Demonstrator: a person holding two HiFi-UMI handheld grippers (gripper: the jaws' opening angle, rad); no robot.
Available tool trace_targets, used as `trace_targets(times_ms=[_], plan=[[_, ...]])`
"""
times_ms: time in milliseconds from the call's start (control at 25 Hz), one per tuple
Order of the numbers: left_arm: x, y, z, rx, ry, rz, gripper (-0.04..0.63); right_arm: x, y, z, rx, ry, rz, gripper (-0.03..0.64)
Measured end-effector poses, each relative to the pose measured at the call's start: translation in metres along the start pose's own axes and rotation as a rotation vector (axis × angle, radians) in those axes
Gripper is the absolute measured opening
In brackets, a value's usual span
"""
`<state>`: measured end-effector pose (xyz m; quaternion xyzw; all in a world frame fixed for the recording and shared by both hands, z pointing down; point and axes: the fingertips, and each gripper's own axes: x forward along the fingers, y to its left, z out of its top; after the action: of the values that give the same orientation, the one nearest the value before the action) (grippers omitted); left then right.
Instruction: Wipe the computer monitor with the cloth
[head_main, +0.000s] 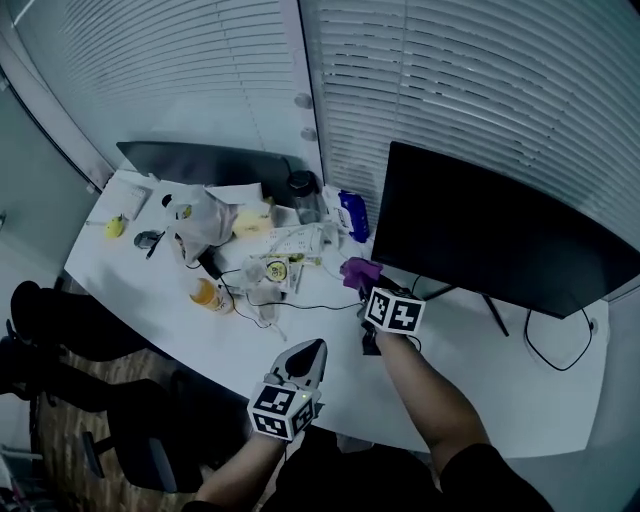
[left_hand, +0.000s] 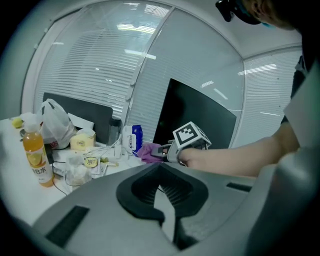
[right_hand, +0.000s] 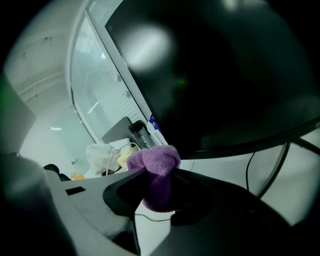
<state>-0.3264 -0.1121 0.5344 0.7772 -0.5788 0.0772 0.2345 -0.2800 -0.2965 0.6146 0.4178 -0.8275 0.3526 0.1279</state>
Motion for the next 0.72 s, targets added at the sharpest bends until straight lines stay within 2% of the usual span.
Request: trace_targets(times_ms=[360, 720], plan=[[0.017, 0.040, 0.011, 0.031, 0.028, -0.130, 0.005, 0.028, -0.003, 0.006, 0.100, -0.054, -0.101, 0.143], [0.014, 0.055, 0.020, 0.061, 0.025, -0.221, 0.005, 0.017, 0.001, 0.020, 0.117, -0.119, -0.161, 0.143]])
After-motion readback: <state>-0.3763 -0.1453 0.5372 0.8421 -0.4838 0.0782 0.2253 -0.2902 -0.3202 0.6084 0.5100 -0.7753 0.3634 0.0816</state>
